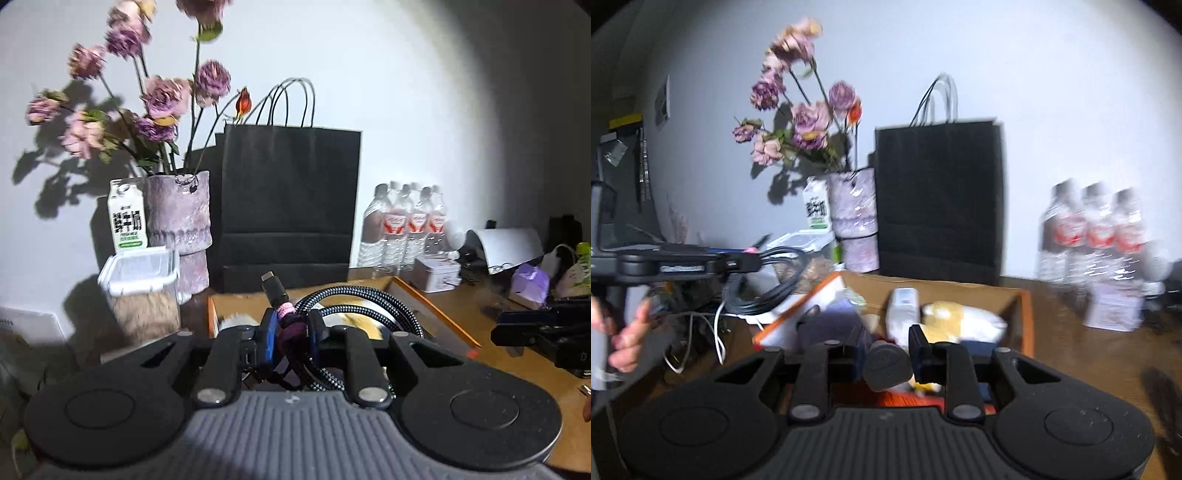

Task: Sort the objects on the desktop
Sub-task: 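Carry the cable and grey item into the cardboard box and open both tools, then withdraw both tools from the box back over the table, then grasp the yellow soap bar with the left tool while the right tool grasps the white round tin lid, then carry the soap bar and tin lid into the box and open both tools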

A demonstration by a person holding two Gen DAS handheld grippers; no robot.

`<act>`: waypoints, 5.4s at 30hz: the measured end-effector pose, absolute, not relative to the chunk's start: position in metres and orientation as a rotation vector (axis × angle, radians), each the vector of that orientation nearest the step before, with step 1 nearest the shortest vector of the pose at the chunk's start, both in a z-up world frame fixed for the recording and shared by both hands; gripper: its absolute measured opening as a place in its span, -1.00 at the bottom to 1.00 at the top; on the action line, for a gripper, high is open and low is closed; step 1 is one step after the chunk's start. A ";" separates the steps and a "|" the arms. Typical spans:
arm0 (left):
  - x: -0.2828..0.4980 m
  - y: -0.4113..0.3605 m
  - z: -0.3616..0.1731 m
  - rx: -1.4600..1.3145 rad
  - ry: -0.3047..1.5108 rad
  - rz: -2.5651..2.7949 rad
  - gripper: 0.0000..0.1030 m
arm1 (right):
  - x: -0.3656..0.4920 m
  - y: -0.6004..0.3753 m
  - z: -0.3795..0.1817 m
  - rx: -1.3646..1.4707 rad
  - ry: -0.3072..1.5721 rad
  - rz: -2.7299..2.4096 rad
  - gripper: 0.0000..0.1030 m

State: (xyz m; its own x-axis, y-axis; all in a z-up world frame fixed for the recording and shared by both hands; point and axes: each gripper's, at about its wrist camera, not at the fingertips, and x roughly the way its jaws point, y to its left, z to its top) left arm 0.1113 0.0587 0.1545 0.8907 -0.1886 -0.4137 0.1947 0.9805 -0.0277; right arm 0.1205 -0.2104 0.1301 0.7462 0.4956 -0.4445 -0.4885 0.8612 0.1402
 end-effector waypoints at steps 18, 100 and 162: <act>0.203 0.069 0.081 0.105 0.648 -0.139 0.43 | 0.245 -0.130 0.050 0.150 0.878 0.640 0.09; 0.114 -0.032 0.004 -0.077 0.663 -0.113 -0.40 | 0.093 -0.203 -0.006 -0.108 0.648 0.431 -0.26; 0.271 0.079 0.077 0.021 0.720 -0.077 -0.04 | 0.312 -0.084 0.067 0.122 0.848 0.460 -0.23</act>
State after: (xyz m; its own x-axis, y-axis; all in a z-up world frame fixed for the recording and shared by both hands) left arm 0.2710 0.0789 0.0775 0.7491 -0.0635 -0.6594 0.0782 0.9969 -0.0071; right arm 0.3118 -0.0844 0.0671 0.5703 0.4388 -0.6944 -0.3431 0.8954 0.2840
